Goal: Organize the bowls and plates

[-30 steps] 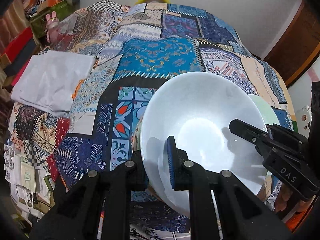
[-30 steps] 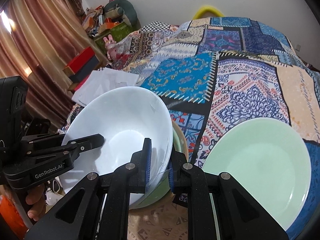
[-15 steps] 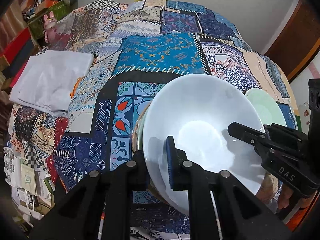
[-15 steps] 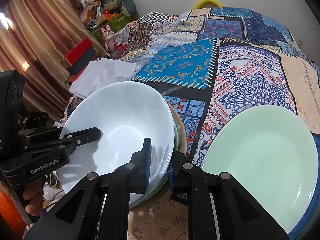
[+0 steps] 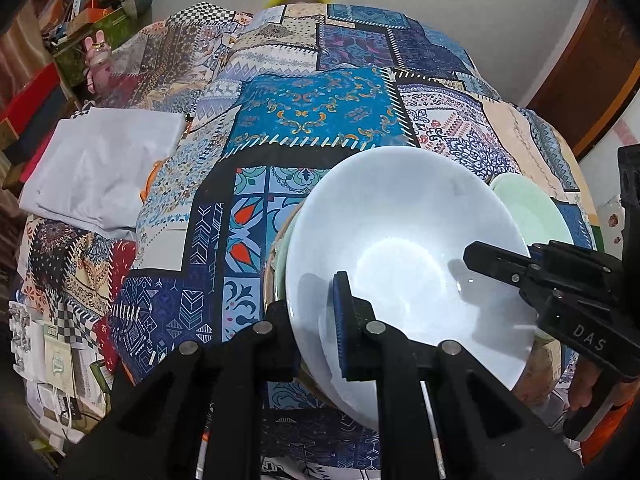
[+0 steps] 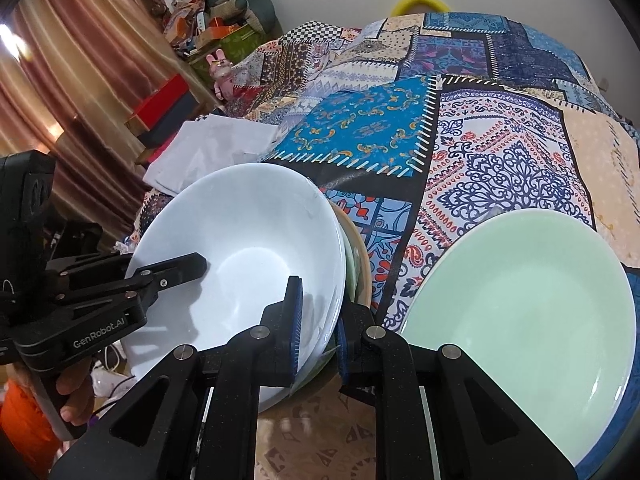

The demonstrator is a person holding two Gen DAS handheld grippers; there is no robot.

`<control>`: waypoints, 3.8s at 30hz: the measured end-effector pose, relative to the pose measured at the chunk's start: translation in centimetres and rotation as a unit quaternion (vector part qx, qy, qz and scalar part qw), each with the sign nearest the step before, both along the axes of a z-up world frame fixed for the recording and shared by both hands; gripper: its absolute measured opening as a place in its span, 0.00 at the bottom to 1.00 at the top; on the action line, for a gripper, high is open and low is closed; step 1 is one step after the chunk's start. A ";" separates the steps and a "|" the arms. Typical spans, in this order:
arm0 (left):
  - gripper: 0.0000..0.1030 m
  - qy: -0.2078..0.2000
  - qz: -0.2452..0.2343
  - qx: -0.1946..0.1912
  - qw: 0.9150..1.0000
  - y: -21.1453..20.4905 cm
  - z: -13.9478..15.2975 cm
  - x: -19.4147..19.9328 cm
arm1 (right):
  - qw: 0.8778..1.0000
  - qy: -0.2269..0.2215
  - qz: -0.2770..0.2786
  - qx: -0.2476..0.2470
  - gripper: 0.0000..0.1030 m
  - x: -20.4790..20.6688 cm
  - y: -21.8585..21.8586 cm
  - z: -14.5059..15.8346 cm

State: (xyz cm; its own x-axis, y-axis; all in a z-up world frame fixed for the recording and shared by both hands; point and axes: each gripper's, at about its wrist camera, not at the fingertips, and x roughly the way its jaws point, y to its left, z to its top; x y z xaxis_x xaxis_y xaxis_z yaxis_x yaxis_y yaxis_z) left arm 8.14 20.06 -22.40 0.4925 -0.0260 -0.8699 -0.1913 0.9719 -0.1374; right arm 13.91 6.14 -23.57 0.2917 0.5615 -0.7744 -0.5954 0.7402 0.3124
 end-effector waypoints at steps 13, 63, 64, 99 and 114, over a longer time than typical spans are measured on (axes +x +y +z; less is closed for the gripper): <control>0.13 -0.005 -0.001 0.025 1.000 -0.9 0.1 0.3 | 0.999 -0.032 -0.007 -0.005 0.16 0.0 -1.0 1.4; 0.41 0.042 0.006 -0.082 0.996 1.9 -3.0 -1.0 | 0.999 0.003 0.012 -0.033 0.30 0.8 0.8 -2.0; 0.41 0.046 0.006 -0.086 0.995 1.9 -3.3 -0.8 | 0.999 0.006 0.013 -0.034 0.30 0.9 1.0 -2.2; 0.41 0.020 0.027 -0.101 0.994 1.0 -2.1 -0.4 | 1.000 0.009 -0.013 0.001 0.27 1.3 0.4 -1.3; 0.41 0.002 0.019 -0.101 0.995 0.0 0.2 0.0 | 1.000 -0.011 -0.024 0.016 0.27 1.2 -1.0 1.0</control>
State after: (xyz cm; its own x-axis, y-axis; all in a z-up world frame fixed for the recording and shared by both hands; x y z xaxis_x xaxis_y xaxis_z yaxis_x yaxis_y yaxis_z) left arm 8.09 20.04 -22.22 0.4938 -0.1826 -0.8502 -0.2283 0.9162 -0.3294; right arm 15.10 5.16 -22.59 0.3365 0.5699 -0.7497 -0.5659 0.7587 0.3227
